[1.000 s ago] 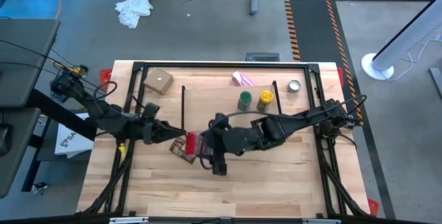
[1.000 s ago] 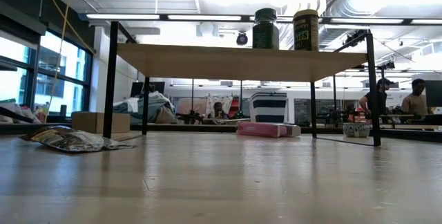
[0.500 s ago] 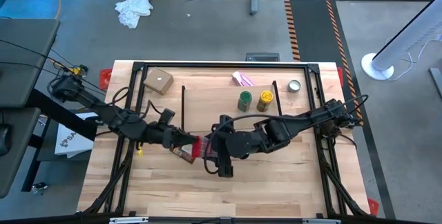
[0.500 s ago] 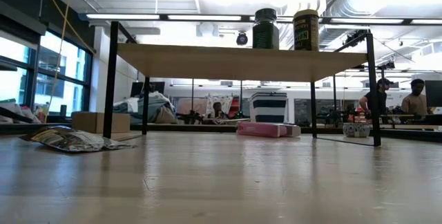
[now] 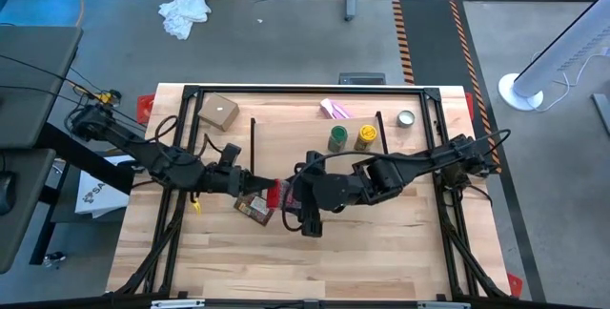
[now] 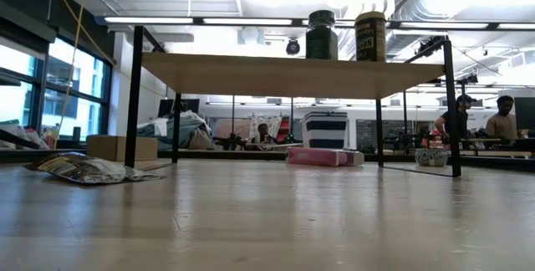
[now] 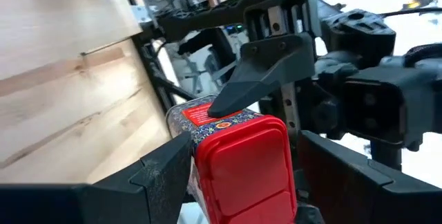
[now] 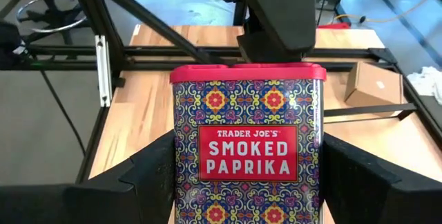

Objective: Shelf spices
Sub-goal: Put the red seasoning can on the shelf

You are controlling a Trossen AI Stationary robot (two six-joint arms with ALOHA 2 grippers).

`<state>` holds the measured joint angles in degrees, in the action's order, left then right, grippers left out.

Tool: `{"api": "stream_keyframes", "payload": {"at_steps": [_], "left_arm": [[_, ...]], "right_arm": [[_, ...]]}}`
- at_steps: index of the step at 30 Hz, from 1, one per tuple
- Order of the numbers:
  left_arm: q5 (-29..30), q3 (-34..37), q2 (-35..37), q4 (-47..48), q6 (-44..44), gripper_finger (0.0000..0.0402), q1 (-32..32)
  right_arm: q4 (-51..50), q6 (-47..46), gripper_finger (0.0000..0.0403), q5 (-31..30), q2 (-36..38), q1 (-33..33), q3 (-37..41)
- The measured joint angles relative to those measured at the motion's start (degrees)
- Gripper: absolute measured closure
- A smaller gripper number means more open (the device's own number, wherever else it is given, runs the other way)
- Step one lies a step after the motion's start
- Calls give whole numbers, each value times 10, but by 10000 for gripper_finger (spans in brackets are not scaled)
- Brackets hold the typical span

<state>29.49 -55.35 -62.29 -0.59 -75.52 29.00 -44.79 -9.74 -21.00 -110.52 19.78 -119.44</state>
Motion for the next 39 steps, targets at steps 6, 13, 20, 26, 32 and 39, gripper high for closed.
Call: {"api": "stream_keyframes", "payload": {"at_steps": [6,13,20,26,32,39], "left_arm": [[-3,-26,-26,39,-6,149,-11],[-2,-52,-58,70,-9,148,-14],[-5,-60,-64,104,-18,148,-25],[-6,-61,-64,114,-28,155,-25],[-4,-61,-64,126,-36,187,-25],[0,-61,-63,128,-16,187,-25]], "right_arm": [[-10,9,125,-3,-2,-4,2],[-17,8,125,-2,-3,-7,3],[-23,-5,125,-11,-5,-8,3],[-17,-3,125,-12,-5,-8,3],[-17,12,125,-27,-7,-8,4],[-12,29,125,-30,-7,-8,4]]}}
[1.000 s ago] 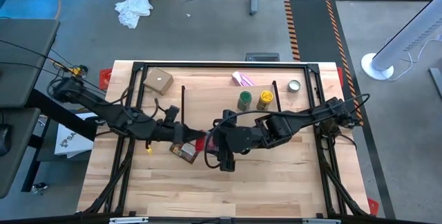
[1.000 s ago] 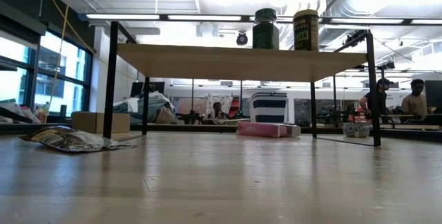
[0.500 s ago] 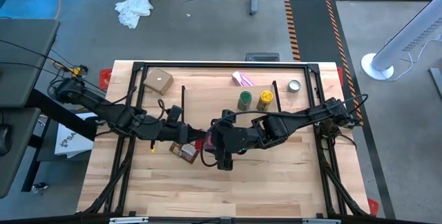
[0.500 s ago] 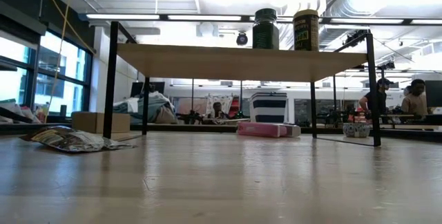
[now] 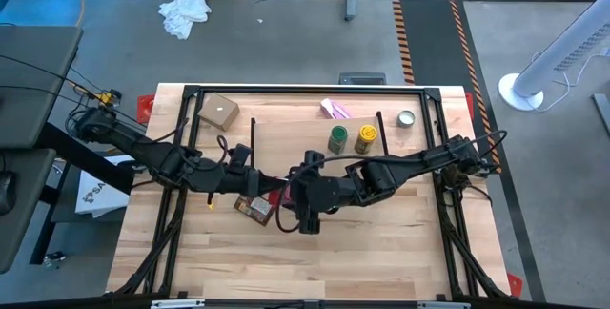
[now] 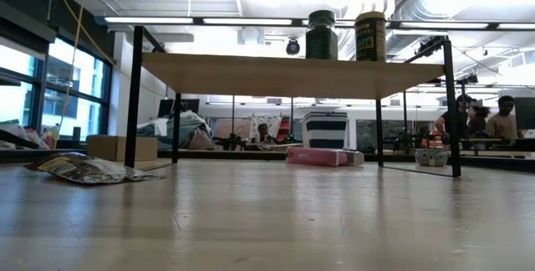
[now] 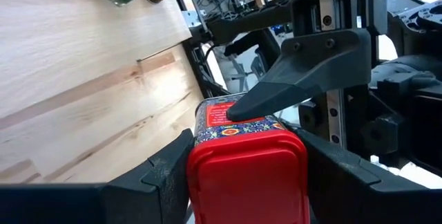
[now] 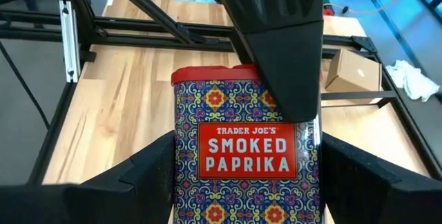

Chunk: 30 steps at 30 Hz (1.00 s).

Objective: Shelf spices
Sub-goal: Put the red seasoning can on the shelf

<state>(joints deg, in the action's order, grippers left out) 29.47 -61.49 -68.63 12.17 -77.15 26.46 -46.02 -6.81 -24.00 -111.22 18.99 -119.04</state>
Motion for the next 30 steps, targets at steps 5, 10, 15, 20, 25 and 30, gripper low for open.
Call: {"api": "stream_keyframes", "payload": {"at_steps": [5,10,15,20,25,30], "left_arm": [[-5,0,17,8,34,187,0],[-8,0,45,47,58,188,-16],[-21,0,49,69,78,188,-30],[-30,4,48,117,80,190,-37],[-28,3,52,153,98,190,-52],[-80,-22,50,164,177,190,-114]], "right_arm": [[-2,22,125,-17,2,9,0],[2,45,105,-62,7,13,-1],[-29,52,86,-76,26,11,-1],[-25,28,83,-125,43,10,-4],[-40,31,82,-137,60,11,-1],[-65,-3,81,-232,108,31,-2]]}}
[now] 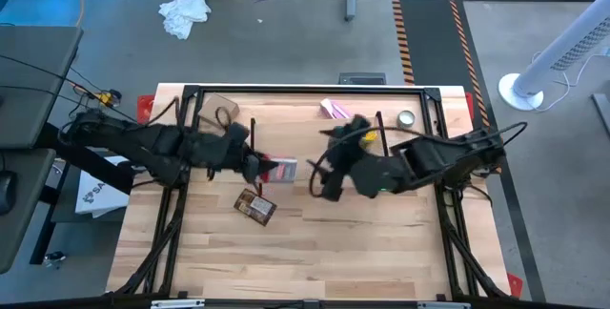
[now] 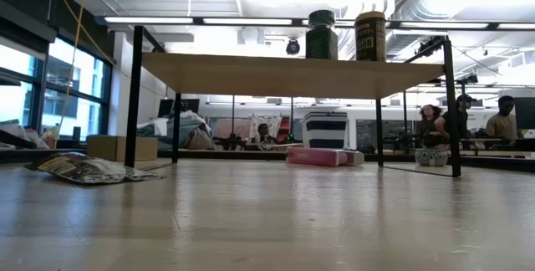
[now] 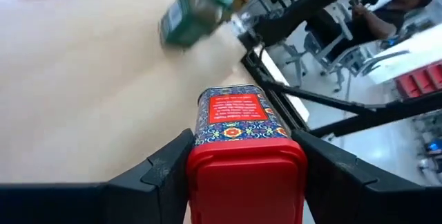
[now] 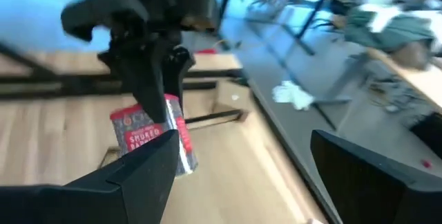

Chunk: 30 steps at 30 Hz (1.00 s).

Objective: Shelf spices
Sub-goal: Put the red seasoning can on the shelf

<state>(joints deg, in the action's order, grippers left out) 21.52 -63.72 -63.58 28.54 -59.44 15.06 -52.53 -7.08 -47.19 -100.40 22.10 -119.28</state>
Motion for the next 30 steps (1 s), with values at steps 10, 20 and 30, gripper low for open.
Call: {"api": "stream_keyframes", "payload": {"at_steps": [10,20,30], "left_arm": [[-82,-253,-149,312,304,190,-140],[-105,-414,-309,487,433,190,-193],[-161,-422,-373,522,465,190,-211]], "right_arm": [[-36,-91,80,-122,80,59,0],[-74,-164,80,-122,78,73,1],[-83,-190,80,-76,77,73,1]]}}
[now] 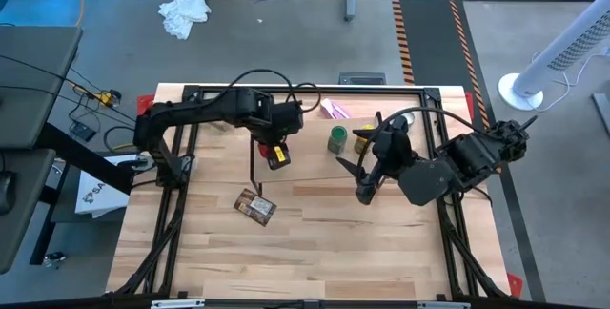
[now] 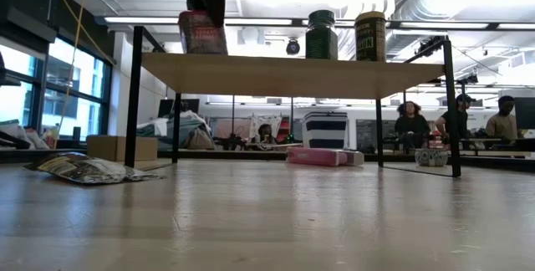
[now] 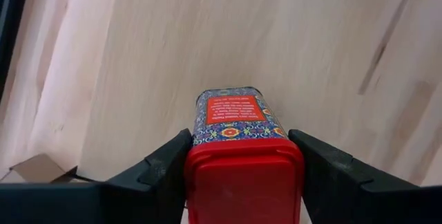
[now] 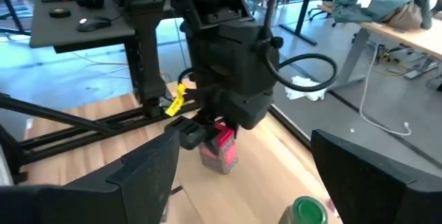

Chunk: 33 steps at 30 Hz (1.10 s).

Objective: Shelf spices
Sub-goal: Put the red seasoning can on the shelf

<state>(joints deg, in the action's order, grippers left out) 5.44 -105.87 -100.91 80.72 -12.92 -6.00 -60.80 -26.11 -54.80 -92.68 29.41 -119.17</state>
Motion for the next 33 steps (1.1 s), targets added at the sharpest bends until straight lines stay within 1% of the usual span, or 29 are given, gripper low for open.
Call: {"api": "stream_keyframes", "payload": {"at_steps": [1,2,5,6,8,10,13,15,17,19,20,22,23,25,27,28,33], "left_arm": [[1,0,-3,-2,1,185,0],[3,0,-6,-4,1,168,0],[4,1,-11,-19,-1,93,0],[3,1,-10,-28,-6,73,0],[-2,1,-1,-45,-12,47,0],[-2,0,11,-62,-14,36,-1],[2,0,28,-77,-18,34,-1],[6,0,47,-65,-18,37,-1],[9,0,68,-29,-11,47,0],[25,0,86,22,2,69,10],[41,0,93,47,6,87,18],[81,0,108,81,18,141,43],[100,1,117,91,25,178,56],[130,13,138,90,35,264,79],[139,40,154,85,44,356,91],[140,58,161,76,45,378,93],[133,150,165,47,47,398,94]], "right_arm": [[0,-6,80,3,0,0,0],[-1,-10,80,4,0,0,0],[-2,-10,80,14,0,0,0],[-2,-10,80,15,0,0,0],[-2,-10,80,16,0,0,0],[-3,-10,80,17,0,0,0],[-2,-10,80,17,0,0,0],[-3,-9,80,17,0,0,0],[-3,-9,80,17,0,0,0],[-7,-9,80,17,0,0,0],[-10,-9,80,17,0,0,0],[-12,-10,80,17,0,0,0],[-12,-10,80,17,0,0,0],[-12,-10,80,17,0,-1,0],[-12,-11,80,17,0,-1,0],[-12,-11,80,17,0,-1,0],[-12,-17,80,18,0,-1,0]]}}
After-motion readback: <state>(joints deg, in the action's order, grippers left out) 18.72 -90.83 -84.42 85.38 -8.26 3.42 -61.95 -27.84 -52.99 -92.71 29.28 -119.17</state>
